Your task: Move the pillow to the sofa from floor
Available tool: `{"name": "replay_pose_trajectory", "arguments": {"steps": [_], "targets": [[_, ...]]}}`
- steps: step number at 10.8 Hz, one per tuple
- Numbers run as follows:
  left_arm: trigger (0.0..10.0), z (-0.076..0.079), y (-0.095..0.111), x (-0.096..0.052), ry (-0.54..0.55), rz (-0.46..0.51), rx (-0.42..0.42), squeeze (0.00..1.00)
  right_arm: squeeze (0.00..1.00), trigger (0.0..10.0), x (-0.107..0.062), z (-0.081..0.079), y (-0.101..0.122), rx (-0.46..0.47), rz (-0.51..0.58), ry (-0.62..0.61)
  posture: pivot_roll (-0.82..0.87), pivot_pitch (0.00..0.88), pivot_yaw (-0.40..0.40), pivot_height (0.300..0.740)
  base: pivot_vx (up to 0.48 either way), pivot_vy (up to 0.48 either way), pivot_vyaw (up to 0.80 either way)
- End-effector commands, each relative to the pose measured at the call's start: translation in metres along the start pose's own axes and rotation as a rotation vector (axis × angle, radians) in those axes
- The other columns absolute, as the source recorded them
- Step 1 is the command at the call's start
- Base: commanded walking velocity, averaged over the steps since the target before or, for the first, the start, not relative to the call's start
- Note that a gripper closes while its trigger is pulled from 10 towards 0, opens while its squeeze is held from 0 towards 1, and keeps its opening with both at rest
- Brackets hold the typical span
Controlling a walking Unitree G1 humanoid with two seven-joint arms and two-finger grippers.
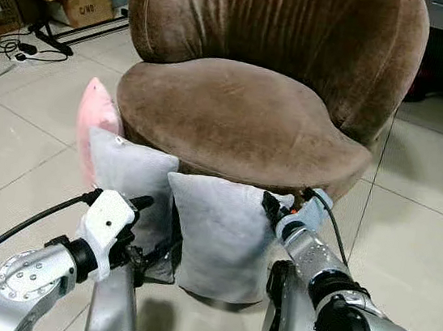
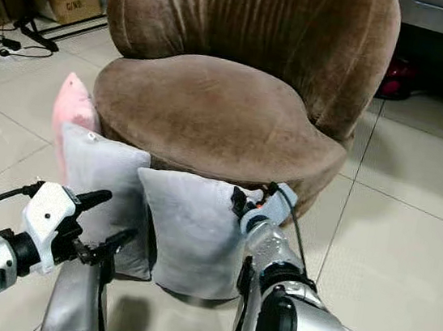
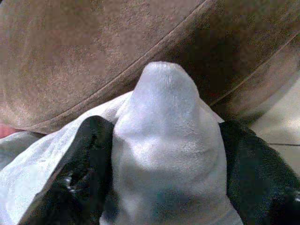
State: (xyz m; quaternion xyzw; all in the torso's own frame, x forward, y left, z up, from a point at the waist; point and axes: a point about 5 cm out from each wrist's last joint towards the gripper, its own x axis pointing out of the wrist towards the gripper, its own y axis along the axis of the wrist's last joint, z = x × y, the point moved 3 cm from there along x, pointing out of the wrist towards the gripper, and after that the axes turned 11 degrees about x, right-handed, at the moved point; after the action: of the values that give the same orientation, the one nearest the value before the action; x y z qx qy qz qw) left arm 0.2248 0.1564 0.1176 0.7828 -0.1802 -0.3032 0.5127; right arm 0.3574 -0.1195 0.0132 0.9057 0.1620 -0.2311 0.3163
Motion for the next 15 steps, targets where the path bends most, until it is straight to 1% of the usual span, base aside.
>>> {"name": "replay_pose_trajectory", "arguments": {"steps": [1,6,7,9,12,14,15], "targets": [[10.0,-0.001,0.001,-0.002,-0.005,-0.006,0.005,0.00,0.00,0.0,0.001,-0.003,-0.003,0.000,-0.011,0.006,-0.03,0.004,0.032,0.423,0.000,0.000,0.00],[10.0,-0.003,-0.001,-0.001,-0.008,-0.013,0.008,0.00,0.00,0.0,0.000,0.002,-0.005,-0.028,-0.014,-0.006,-0.03,0.000,0.036,0.423,0.000,0.000,0.00],[10.0,-0.002,-0.002,0.000,-0.021,-0.020,0.012,0.00,0.00,0.0,0.000,0.003,-0.006,-0.036,-0.015,-0.010,-0.03,0.000,0.037,0.423,0.000,0.000,0.00],[10.0,0.000,-0.008,-0.001,-0.052,-0.049,-0.007,0.00,0.00,0.0,-0.001,0.006,-0.008,-0.045,-0.020,-0.012,-0.03,0.000,0.044,0.423,0.000,0.000,0.00],[10.0,0.000,-0.015,-0.001,-0.061,-0.085,-0.012,0.00,0.00,0.0,-0.001,0.009,-0.012,-0.057,-0.043,-0.022,-0.03,0.000,0.041,0.423,0.000,0.000,0.00],[10.0,-0.006,-0.017,0.002,-0.031,-0.080,-0.015,0.00,0.00,0.0,-0.001,0.010,-0.012,-0.052,-0.043,-0.022,-0.03,0.000,0.043,0.423,0.000,0.000,0.00],[10.0,-0.011,-0.015,0.003,0.014,-0.066,-0.013,0.00,0.00,0.0,-0.002,0.012,-0.009,-0.048,-0.038,-0.013,-0.03,0.000,0.041,0.423,0.000,0.000,0.00]]}}
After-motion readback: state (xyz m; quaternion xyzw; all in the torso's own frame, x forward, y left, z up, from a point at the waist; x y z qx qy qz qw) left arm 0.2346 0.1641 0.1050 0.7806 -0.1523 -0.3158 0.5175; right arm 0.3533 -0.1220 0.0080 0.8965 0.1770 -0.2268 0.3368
